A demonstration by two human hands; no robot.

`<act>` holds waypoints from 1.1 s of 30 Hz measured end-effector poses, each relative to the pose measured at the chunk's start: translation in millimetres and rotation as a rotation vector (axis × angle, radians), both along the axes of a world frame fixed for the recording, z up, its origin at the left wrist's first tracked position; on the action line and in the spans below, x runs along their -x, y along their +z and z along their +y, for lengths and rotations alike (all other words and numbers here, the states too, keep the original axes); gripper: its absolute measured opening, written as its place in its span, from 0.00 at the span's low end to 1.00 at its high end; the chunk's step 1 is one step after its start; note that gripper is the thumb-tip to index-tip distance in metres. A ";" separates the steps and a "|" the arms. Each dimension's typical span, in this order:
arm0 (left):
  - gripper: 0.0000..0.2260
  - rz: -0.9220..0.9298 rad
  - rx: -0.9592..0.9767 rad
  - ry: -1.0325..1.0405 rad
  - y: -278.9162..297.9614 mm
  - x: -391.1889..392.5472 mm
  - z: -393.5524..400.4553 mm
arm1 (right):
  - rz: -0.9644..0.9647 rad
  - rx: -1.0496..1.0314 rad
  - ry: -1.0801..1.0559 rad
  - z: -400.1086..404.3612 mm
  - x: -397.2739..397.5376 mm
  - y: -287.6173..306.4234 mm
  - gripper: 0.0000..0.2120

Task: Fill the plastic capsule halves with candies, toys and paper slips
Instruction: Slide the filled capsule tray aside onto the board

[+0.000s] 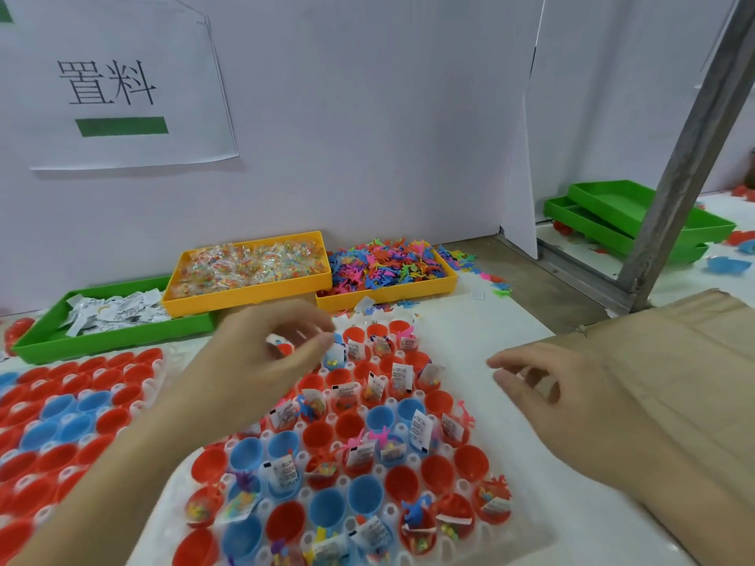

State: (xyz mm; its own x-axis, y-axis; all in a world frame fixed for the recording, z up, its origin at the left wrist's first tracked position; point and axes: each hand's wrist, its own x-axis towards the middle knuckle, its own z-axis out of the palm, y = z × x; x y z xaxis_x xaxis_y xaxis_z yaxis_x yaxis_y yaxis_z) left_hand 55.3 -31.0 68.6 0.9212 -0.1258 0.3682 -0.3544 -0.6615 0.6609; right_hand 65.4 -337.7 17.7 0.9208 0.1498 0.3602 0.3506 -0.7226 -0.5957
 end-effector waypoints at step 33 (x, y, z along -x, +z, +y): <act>0.13 0.591 -0.175 0.702 -65.2 42.6 67.6 | 0.261 0.085 -0.030 7.4 -0.1 -26.8 0.13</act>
